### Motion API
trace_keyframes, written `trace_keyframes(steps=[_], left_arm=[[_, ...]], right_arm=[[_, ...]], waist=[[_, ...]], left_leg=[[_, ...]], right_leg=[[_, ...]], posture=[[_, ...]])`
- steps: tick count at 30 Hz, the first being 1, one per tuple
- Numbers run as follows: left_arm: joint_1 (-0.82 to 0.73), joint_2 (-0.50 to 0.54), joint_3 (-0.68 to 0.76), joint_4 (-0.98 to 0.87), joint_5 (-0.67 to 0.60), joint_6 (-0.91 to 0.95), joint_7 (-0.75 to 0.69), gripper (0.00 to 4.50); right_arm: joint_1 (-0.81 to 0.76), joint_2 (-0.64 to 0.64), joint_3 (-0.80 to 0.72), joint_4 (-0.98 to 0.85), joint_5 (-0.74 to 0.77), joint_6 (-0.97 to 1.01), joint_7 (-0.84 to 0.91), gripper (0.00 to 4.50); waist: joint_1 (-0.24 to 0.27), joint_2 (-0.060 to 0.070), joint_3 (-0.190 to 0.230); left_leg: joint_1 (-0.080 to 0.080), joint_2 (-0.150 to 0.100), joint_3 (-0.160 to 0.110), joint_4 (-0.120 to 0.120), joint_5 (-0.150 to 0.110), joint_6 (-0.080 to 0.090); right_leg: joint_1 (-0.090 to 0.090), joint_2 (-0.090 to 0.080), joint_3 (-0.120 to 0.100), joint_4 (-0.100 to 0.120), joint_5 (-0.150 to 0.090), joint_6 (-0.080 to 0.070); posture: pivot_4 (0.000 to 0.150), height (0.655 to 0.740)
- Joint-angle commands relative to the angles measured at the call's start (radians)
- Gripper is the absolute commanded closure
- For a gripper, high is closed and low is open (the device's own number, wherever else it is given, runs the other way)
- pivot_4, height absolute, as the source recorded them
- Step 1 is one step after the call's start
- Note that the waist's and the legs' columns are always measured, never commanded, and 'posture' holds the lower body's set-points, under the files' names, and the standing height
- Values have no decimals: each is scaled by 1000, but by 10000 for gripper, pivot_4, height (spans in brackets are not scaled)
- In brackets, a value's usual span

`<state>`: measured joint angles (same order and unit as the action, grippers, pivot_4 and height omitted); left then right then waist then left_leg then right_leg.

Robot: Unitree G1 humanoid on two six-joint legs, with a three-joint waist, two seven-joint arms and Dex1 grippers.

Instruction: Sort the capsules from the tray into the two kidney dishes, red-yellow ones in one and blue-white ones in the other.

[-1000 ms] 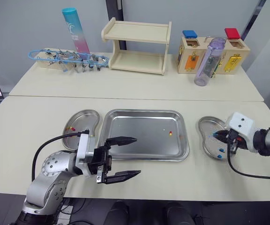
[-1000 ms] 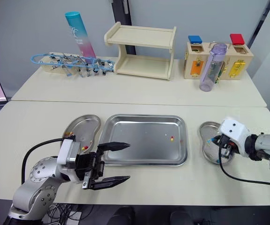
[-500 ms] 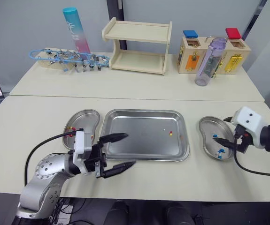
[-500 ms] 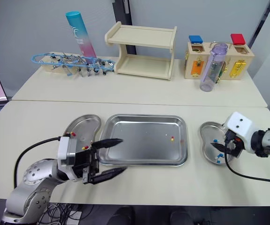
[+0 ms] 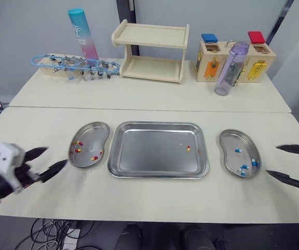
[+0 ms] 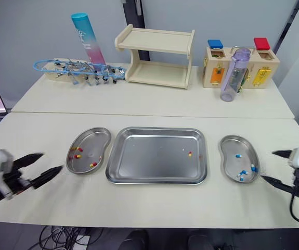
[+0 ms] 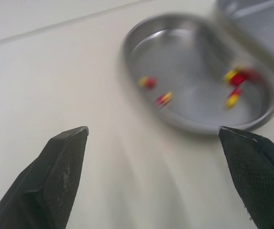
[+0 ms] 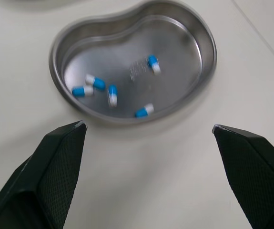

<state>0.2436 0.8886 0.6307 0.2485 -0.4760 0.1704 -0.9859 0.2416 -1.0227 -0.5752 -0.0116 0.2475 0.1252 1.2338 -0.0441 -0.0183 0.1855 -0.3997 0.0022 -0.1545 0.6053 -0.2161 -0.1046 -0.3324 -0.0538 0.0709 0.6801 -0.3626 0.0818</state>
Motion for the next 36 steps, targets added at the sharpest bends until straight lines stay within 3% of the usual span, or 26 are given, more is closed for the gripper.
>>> trace_keyframes(steps=[1,6,24,31,36], left_arm=[[36,20,42,99,36,-64,-31,0],[54,5,46,170,40,-83,-28,0],[40,6,37,74,28,-49,-29,0],[5,-13,-22,-55,11,10,-43,0],[-31,-15,-49,-107,-2,41,-57,0]], right_arm=[[22,-24,-51,41,20,22,13,180],[82,-17,-63,57,15,3,13,180],[60,0,-35,69,39,-28,-5,180],[183,138,-5,-312,167,109,-49,180],[185,305,197,-604,160,141,-238,180]], waist=[[-2,0,0],[-4,0,0],[-12,0,0],[-6,0,0],[-10,-2,-1]], left_leg=[[0,0,0,0,0,0],[0,0,0,0,0,0],[0,0,0,0,0,0],[0,1,-1,0,0,0],[0,1,-1,0,0,0]], right_leg=[[0,0,0,0,0,0],[0,0,0,0,0,0],[0,0,0,0,0,0],[1,0,0,0,0,0],[1,1,0,1,0,0]], posture=[[1500,7400],[1500,7400],[1500,7400],[1500,7400],[1500,7400]])
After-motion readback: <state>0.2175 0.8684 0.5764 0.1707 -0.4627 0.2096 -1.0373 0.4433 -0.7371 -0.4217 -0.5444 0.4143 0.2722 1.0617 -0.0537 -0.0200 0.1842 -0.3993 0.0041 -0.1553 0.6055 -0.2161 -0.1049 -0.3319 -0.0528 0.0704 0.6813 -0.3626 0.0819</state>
